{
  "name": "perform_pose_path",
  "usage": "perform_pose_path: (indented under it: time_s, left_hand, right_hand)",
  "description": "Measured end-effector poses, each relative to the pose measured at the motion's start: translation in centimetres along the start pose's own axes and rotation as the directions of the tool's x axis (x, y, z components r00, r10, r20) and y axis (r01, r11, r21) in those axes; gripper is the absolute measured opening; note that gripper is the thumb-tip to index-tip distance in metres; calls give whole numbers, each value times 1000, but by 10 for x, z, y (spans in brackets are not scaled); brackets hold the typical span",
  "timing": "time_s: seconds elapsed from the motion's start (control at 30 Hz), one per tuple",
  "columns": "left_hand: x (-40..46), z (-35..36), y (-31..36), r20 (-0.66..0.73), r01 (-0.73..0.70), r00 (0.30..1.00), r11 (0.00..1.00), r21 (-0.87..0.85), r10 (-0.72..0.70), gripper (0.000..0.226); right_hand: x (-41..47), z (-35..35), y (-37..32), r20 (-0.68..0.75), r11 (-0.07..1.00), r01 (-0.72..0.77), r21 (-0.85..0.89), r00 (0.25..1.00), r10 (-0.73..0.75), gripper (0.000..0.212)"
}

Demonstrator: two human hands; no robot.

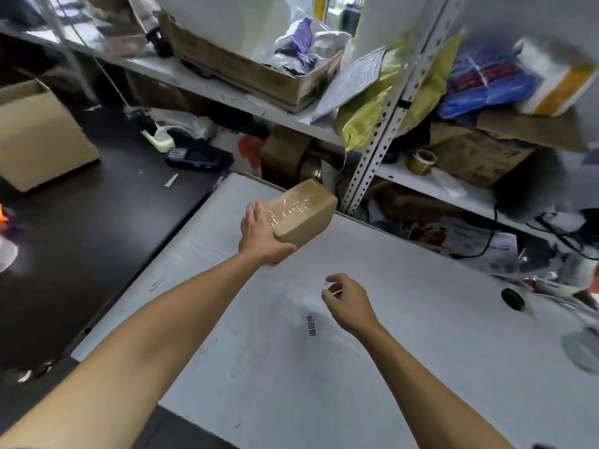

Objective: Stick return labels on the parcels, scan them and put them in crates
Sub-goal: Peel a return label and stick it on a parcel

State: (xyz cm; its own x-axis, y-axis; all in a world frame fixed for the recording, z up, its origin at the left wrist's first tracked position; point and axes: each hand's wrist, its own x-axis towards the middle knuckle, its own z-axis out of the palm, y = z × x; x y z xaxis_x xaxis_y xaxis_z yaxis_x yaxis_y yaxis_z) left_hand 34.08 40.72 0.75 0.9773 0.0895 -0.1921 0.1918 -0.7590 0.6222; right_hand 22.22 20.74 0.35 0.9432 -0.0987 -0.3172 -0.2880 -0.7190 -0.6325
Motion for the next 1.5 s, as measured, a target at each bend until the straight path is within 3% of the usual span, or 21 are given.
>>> perform_pose_path:
  time_s: [0.13,0.23,0.33,0.43,0.53,0.63,0.73,0.8,0.87,0.93,0.97,1.0,1.03,1.1,1.2,1.27,1.3,1.37,1.43,1.5]
  left_hand:
    - [17,6,-4,-66,-26,998,998,-62,22,122]
    - [-4,15,-7,-142,-94,986,994,-50,86,104]
    - [-53,39,-9,-254,-170,955,985,-42,154,93]
    - [-110,68,-11,-305,-261,914,963,67,269,84]
    - [-161,99,-17,-310,-368,849,900,235,428,72]
    - [-202,128,-19,-274,-459,777,808,371,567,67]
    - [-234,141,-8,-239,-476,775,790,386,584,68]
    - [-255,144,-6,-242,-519,762,790,327,600,73]
    - [-278,150,-10,-270,-523,786,831,188,556,80]
    - [-299,157,-8,-294,-357,900,931,-72,322,91]
    - [-308,159,-1,-234,-216,960,939,-266,155,96]
    - [-315,161,10,-106,-55,994,876,-480,4,101]
    - [-319,163,24,48,96,995,748,-657,-86,103]
    - [-319,166,56,238,268,964,457,-848,-123,104]
    - [-316,168,92,254,273,956,129,-953,-145,82]
    - [-311,163,102,270,277,949,22,-961,-162,57]
    - [-309,158,103,276,282,948,17,-959,-156,51]
    - [-304,149,96,264,275,958,97,-956,-111,56]
    - [-298,141,89,251,260,966,199,-945,-66,62]
    - [-289,131,85,242,245,969,301,-922,-47,64]
  right_hand:
    - [-7,2,12,-17,990,-68,121,997,70,33]
    - [-11,1,19,3,929,-173,327,983,182,41]
    - [-10,1,20,91,770,-278,574,957,277,68]
    - [-7,1,21,231,583,-352,732,934,274,94]
    - [-14,-2,26,346,397,-420,816,905,247,102]
    - [-28,4,43,349,329,-458,826,873,340,115]
    - [-46,2,65,317,347,-449,824,871,375,91]
    - [-61,-5,81,277,382,-418,824,886,373,69]
    - [-76,-13,98,237,396,-381,835,900,366,62]
    - [-91,-20,112,224,334,-341,879,912,343,72]
    - [-99,-23,117,222,283,-317,905,921,321,83]
    - [-105,-27,122,210,224,-279,934,935,287,94]
    - [-111,-32,125,196,166,-240,956,950,244,102]
    - [-120,-42,133,147,95,-164,982,975,166,108]
    - [-136,-61,144,69,191,-84,978,994,83,126]
    - [-144,-86,152,29,195,-31,980,999,17,133]
    - [-147,-102,160,22,171,-19,985,1000,-17,130]
    - [-149,-133,178,69,161,-52,986,992,-104,120]
    - [-154,-155,194,149,276,-95,957,972,-182,115]
    - [-160,-159,203,212,419,-133,898,966,-146,111]
